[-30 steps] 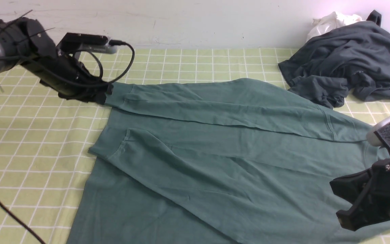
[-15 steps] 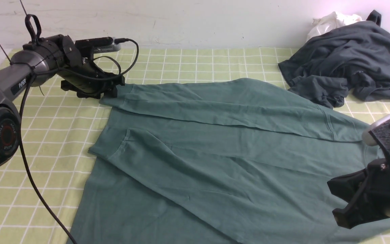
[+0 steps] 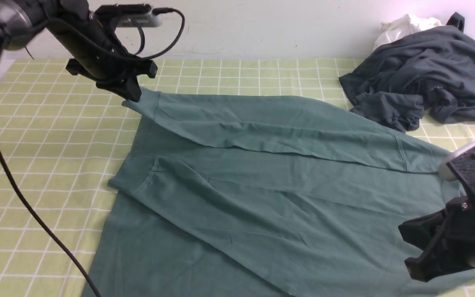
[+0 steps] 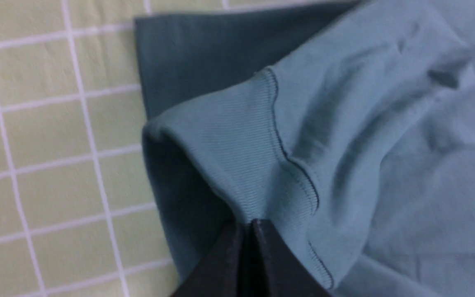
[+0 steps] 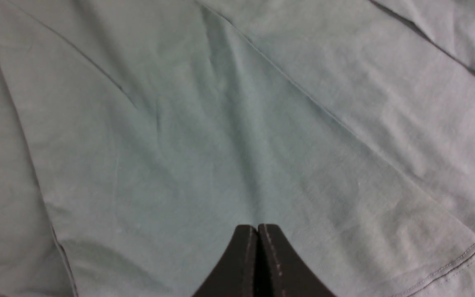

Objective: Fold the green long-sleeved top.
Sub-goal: Use the left arm to drag and drop the cuff onto the cuff closest to the left arm, then use both arms simultaneously to clamp the lower edge of the clothing fabric

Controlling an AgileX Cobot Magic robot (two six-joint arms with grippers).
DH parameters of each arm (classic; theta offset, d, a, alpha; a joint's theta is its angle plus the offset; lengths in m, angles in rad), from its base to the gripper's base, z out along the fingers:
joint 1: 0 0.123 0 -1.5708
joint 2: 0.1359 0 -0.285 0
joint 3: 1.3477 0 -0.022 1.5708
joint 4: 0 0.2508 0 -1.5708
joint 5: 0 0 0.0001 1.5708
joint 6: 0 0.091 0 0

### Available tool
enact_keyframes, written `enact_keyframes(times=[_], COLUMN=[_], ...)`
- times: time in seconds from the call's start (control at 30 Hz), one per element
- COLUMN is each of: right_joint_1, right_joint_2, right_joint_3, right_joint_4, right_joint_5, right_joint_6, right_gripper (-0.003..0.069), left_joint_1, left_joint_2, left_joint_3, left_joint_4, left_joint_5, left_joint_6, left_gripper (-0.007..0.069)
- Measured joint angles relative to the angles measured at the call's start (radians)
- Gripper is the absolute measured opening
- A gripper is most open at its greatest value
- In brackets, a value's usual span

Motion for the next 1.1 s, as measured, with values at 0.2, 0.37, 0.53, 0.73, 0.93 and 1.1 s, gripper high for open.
enact_keyframes(times=[0.2,0.37,0.53,0.73,0.93,1.1], right_joint_1=[0.0,0.0,0.0,0.0,0.0,0.0], right_joint_2=[-0.003,-0.006,-0.007,-0.007,-0.008,-0.008], right_joint_3=[0.0,0.0,0.0,0.0,0.0,0.0], right_joint_4=[0.0,0.0,0.009,0.04,0.045,0.045], right_joint_5=[0.008,0.008,0.008,0.008,0.039,0.058], right_joint_6=[-0.002,-0.002,-0.002,-0.002,-0.002,-0.002], right_gripper=[-0.0011,-0.0011,-0.0011,-0.0011,-0.0011,-0.0011], left_joint_1=[-0.011,-0.011,-0.013,-0.013,-0.024,-0.163], left_joint_2=[-0.212,-0.402,-0.493,-0.493,-0.555,-0.661], left_joint_3=[0.331,0.594,0.743,0.867,0.936,1.099], left_joint_4=[0.028,0.04,0.031,0.084,0.112,0.121], left_joint_5=[0.021,0.011,-0.049,-0.046,-0.001,-0.016], left_joint_6=[0.003,0.01,0.022,0.026,0.018,0.147], left_gripper=[-0.0001,-0.0001,0.0003,0.0133,0.0361,0.0435])
